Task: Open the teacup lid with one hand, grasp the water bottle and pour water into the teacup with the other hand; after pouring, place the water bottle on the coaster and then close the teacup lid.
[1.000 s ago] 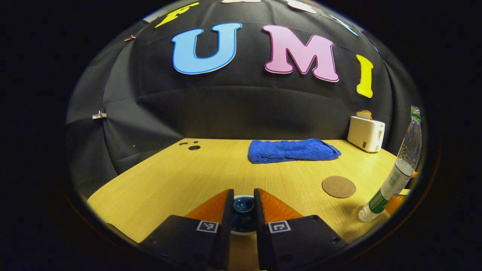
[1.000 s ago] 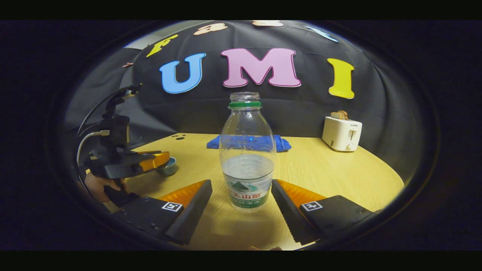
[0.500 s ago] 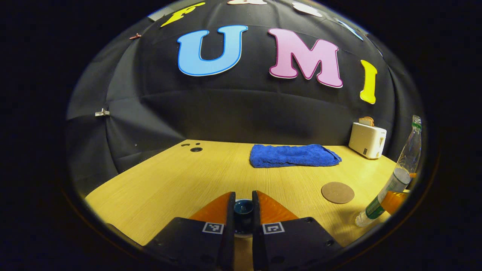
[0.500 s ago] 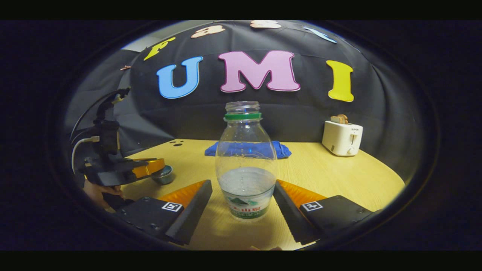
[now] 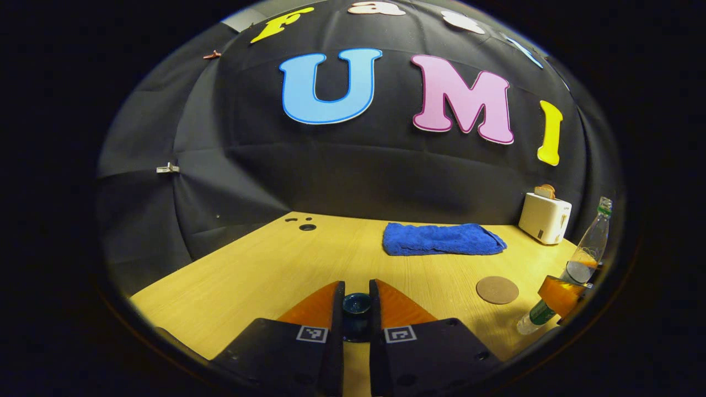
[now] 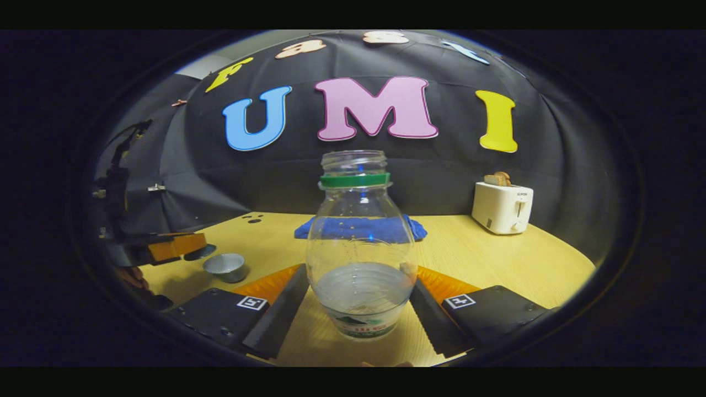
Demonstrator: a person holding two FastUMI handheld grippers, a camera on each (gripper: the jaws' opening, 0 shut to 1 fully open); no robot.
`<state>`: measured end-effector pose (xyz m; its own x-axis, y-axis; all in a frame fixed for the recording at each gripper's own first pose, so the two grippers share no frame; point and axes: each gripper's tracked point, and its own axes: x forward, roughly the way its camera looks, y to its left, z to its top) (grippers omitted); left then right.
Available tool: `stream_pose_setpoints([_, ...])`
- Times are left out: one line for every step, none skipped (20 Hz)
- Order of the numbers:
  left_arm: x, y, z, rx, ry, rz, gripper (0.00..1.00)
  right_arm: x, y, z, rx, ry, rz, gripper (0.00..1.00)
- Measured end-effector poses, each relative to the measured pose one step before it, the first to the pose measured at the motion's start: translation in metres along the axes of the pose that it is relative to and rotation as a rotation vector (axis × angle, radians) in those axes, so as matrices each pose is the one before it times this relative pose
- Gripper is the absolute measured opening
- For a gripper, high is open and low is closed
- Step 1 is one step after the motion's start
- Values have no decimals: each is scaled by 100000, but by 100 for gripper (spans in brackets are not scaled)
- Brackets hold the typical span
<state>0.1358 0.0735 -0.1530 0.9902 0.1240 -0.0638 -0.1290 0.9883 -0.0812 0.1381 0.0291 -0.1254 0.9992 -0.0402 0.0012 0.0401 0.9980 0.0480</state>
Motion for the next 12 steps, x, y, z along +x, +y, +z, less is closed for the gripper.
stream_pose_setpoints([-571, 574, -73, -448, 470, 688, 23, 202, -82, -124, -285, -33, -42, 100])
stream_pose_setpoints([-463, 569, 11, -373, 459, 871, 23, 182, -94, -38, -228, 65, -269, 100])
stream_pose_setpoints([-475, 584, -173, -236, 580, 803, 23, 151, -83, -61, -72, -195, -505, 100])
stream_pose_setpoints([-286, 532, -140, -44, 574, 660, 19, 140, -79, 80, 107, -410, -101, 100])
stream_pose_setpoints([-338, 429, -218, 23, 759, 501, 23, 136, 81, 45, -21, -583, 85, 94])
stream_pose_setpoints([-201, 404, -230, -221, 995, 330, 23, 89, -26, 9, 73, -90, 46, 88])
stream_pose_setpoints([-156, 275, -383, -662, 801, 168, 19, 344, 150, -83, -329, -339, 448, 84])
stream_pose_setpoints([-136, 244, -102, -934, 693, -286, 23, -230, 56, 7, -841, 34, 568, 84])
stream_pose_setpoints([-62, 179, -316, -482, 534, 395, 23, 294, 176, 117, -1196, 33, 552, 81])
stream_pose_setpoints([-86, 408, -71, -87, 244, 667, 23, -70, 215, -40, -1938, 753, 128, 81])
stream_pose_setpoints([-199, 244, -33, -147, -92, 523, 23, 256, 5, 12, -2820, 127, 60, 80])
stream_pose_setpoints([-258, 258, 98, -407, -216, 465, 23, 219, 199, 11, -3456, 854, 649, 77])
